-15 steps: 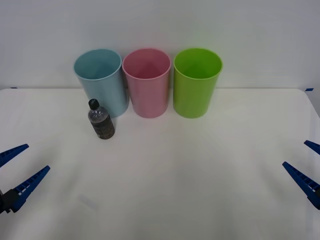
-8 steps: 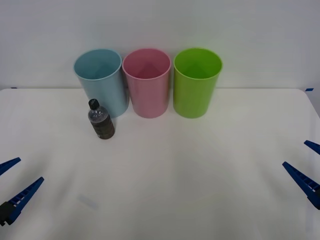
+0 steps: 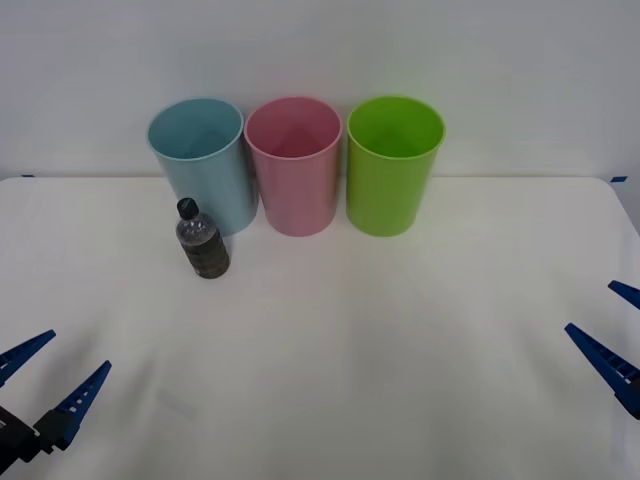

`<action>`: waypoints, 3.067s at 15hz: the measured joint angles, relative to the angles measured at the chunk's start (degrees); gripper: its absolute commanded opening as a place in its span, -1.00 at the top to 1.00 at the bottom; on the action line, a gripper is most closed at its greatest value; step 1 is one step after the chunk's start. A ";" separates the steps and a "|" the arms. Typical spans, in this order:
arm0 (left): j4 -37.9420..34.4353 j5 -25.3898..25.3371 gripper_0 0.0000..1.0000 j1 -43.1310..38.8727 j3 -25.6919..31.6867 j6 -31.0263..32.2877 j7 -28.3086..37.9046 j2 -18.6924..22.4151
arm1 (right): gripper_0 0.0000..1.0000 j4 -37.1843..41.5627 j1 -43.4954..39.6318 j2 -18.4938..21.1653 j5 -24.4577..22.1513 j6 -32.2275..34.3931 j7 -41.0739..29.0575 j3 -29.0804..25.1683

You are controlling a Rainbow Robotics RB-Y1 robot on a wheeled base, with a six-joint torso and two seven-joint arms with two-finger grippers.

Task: Grasp the object on the table and drop it into the matching bin: aluminum can to the light blue bin, PET bottle to the pink bin.

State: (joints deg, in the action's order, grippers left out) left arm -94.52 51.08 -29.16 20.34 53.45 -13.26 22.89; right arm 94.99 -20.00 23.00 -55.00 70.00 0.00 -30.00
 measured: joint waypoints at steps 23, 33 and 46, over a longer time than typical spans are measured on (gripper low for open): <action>13.82 5.08 -1.00 24.19 -13.73 -19.84 -0.89 -4.68 | -1.00 0.01 0.00 0.00 0.00 0.00 0.00 0.00; 22.85 6.43 -1.00 34.05 -16.25 -21.85 -1.05 -4.78 | -1.00 0.01 0.00 0.00 0.00 0.00 0.00 0.00; 30.19 13.96 -1.00 42.11 -15.07 -25.86 -0.96 -9.44 | -1.00 0.01 0.00 0.00 0.00 0.00 0.00 0.00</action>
State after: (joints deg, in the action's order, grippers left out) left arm -64.33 65.04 12.95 5.27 27.59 -14.22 13.45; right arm 95.00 -20.00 23.00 -55.00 70.00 0.00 -30.00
